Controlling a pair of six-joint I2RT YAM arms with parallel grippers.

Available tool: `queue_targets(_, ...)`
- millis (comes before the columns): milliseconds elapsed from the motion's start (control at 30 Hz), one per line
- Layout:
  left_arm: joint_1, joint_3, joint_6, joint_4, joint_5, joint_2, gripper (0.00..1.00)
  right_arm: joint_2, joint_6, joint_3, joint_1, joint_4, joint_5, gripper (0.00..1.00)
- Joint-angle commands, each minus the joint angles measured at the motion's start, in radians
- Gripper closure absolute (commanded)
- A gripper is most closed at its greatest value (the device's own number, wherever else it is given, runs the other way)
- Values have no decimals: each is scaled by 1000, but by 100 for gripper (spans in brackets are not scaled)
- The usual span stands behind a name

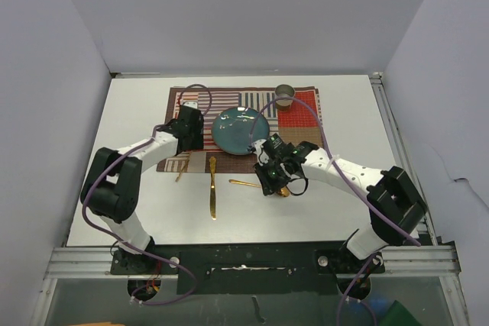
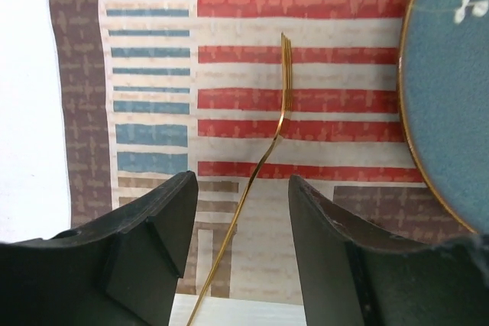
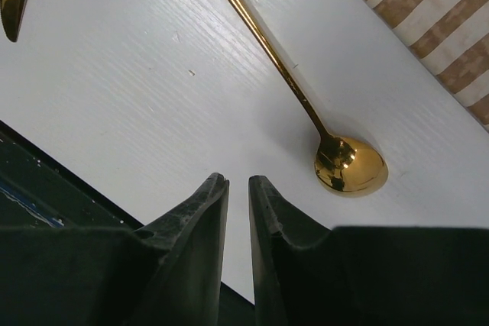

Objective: Set the dinner table for one person
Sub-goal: Adjust the fork on the napkin.

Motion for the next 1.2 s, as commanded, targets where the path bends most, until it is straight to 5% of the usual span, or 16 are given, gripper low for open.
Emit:
queue_targets(0, 7, -19, -1, -1, 27, -17, 49, -8, -4, 9, 6, 52, -24, 80)
queue_targets(533, 20, -28, 12, 51, 51, 92, 72, -28, 8, -28, 9, 55, -26, 79)
queue_targets(633, 19, -27, 9, 57, 52, 70, 83, -12, 8, -33, 10, 61, -29, 79)
queue_targets(700, 19, -21, 11, 57, 43, 54, 100, 0, 6, -33, 10, 61, -30, 79)
queue_targets(1167, 24, 160, 91, 62, -30, 122, 100, 17, 6, -61, 10, 68, -30, 79)
